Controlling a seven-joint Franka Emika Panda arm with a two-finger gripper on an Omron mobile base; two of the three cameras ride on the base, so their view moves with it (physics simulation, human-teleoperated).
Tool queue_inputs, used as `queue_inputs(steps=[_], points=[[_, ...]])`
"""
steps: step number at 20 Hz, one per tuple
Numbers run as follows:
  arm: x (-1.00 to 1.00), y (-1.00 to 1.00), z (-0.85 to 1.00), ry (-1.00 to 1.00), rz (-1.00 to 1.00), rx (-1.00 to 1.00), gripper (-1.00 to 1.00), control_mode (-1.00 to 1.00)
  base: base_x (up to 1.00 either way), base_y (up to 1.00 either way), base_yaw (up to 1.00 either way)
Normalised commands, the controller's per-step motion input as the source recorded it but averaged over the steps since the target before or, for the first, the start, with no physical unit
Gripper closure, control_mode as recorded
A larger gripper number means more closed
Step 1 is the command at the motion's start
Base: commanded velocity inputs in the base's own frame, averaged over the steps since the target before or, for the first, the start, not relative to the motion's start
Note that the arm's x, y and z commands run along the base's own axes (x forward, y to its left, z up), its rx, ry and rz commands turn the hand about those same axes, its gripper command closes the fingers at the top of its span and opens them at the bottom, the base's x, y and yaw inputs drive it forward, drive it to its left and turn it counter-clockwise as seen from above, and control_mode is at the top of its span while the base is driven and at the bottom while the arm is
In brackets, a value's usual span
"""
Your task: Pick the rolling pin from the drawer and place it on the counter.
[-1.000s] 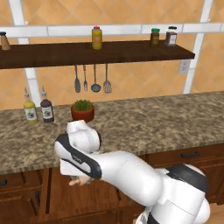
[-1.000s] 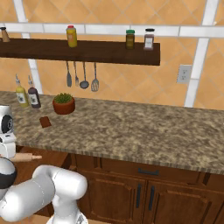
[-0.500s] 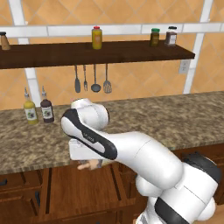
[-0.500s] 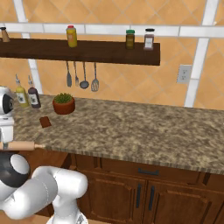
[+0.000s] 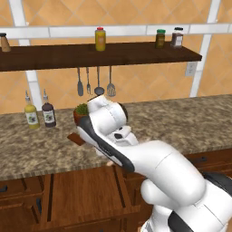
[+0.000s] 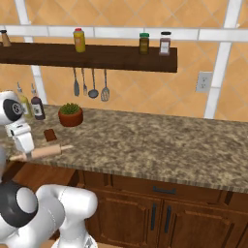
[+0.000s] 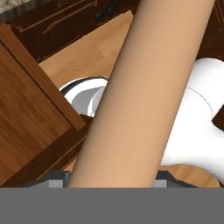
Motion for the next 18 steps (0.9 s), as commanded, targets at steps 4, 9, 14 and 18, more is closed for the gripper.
queue_inputs(steps=[4,9,14,18], points=[[0.51,-1.0,-0.05,-0.11,0.14,0.12,1.0,-1.0,0.0,0.0,0.0],[0.95,-0.88,-0.13,-0.02,0.11,0.09,1.0,-1.0,0.0,0.0,0.0],[1.0,-0.23,-0.48,-0.05,0.17,0.05,1.0,-1.0,0.0,0.0,0.0],[1.0,-0.02,-0.46,-0.11,0.22,0.08,1.0,-1.0,0.0,0.0,0.0]])
